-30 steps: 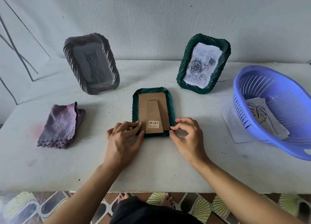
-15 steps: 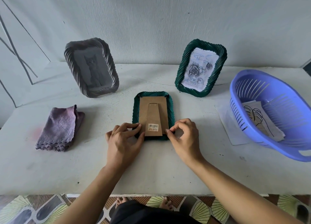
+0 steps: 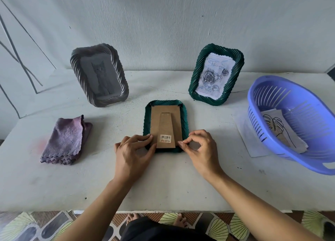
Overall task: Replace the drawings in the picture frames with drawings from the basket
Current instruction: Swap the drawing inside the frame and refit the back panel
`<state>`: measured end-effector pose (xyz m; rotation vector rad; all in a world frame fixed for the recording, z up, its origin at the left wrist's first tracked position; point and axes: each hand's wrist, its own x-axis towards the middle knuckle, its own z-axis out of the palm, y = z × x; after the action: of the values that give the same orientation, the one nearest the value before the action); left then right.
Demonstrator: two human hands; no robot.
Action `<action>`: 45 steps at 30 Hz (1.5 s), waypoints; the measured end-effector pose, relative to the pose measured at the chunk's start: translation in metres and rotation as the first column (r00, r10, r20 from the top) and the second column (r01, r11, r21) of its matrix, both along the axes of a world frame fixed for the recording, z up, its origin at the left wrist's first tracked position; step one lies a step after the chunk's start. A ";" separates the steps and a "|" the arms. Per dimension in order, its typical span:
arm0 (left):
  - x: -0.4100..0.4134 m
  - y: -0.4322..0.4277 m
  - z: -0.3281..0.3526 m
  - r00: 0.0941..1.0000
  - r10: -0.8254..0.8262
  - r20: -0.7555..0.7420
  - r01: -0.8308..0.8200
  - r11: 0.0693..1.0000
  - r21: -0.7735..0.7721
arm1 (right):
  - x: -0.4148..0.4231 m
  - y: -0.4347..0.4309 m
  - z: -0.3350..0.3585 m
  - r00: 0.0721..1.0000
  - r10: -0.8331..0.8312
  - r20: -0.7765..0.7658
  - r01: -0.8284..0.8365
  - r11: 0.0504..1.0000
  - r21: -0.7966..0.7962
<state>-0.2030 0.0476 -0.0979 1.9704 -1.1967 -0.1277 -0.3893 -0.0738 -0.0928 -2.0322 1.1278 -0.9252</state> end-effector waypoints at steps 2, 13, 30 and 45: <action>0.003 0.000 0.001 1.000 -0.011 -0.022 0.011 1.000 0.003 | 0.002 0.001 0.002 1.000 -0.014 0.000 0.014 1.000 -0.001; 0.006 0.004 0.004 0.999 -0.044 -0.020 0.045 0.998 0.036 | 0.006 -0.004 0.006 0.996 -0.083 0.019 0.082 0.996 0.038; -0.010 -0.044 0.053 0.936 -0.310 0.167 0.224 0.891 0.394 | 0.026 -0.044 0.021 0.935 -0.087 -0.345 0.139 0.982 0.130; -0.018 -0.040 0.102 0.972 -0.235 -0.010 0.233 0.959 0.159 | 0.032 -0.013 0.086 0.884 0.088 0.459 -0.274 0.894 0.354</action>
<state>-0.2207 0.0078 0.0043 1.9594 -1.4625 -0.3462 -0.3572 -0.0867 -0.0064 -1.4635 0.7824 -0.8941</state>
